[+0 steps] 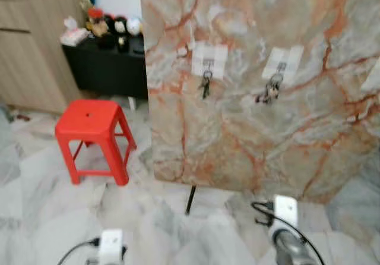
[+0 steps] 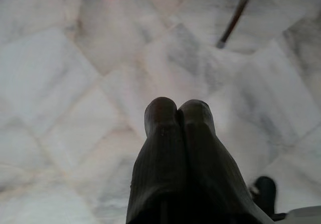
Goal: Hang keys on a hook
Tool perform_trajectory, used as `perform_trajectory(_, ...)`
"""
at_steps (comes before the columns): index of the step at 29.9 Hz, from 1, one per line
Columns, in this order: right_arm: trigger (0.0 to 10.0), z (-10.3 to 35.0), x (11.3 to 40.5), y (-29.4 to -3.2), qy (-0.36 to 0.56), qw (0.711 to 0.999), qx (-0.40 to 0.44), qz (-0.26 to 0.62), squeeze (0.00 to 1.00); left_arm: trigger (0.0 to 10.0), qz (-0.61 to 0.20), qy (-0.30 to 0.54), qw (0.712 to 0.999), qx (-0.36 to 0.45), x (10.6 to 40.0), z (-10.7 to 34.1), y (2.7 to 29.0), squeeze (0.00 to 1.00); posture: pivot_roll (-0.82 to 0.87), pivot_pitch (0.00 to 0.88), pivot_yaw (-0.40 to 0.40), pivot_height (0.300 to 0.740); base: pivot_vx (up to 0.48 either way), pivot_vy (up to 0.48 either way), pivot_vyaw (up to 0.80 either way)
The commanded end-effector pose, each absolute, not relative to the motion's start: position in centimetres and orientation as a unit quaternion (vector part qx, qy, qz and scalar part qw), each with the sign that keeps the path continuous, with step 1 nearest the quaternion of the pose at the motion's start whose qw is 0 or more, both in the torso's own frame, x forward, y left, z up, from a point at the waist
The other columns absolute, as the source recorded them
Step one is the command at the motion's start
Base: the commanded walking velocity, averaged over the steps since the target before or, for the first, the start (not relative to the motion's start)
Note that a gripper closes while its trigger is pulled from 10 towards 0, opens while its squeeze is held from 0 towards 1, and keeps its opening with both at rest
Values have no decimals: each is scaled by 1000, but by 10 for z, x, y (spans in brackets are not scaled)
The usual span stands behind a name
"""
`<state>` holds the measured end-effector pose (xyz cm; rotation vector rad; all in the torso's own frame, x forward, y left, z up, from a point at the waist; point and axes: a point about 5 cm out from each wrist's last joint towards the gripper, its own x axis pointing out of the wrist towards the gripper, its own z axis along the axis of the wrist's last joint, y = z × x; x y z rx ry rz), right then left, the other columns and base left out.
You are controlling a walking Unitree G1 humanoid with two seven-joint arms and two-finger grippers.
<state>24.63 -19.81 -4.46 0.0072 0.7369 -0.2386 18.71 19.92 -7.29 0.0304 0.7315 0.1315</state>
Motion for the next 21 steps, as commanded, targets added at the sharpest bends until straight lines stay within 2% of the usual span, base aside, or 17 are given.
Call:
perform_trajectory(1, 10000, -42, 252, -191, 350, 930, 11, -110, 0, 10000, 70, 366, 928, 25, 183, -74, 208, 0, 186, 0, -72, 740, 0, -401, 0)
perform_trajectory(4, 10000, -43, 249, -191, 354, 928, 20, -117, 0, 10000, 66, 369, 926, 31, 183, -74, 209, 0, 198, 0, -53, 740, 0, -344, 0)
perform_trajectory(13, 10000, -52, 239, -179, 372, 919, 48, -124, 0, 10000, 61, 371, 925, 56, 185, -70, 226, 0, 197, 0, 26, 740, 0, 0, 0)
perform_trajectory(21, 10000, -54, 237, -181, 372, 916, 58, -140, 0, 10000, 58, 358, 930, 51, 195, -64, 229, 0, 193, 0, 33, 740, 0, 0, 0)
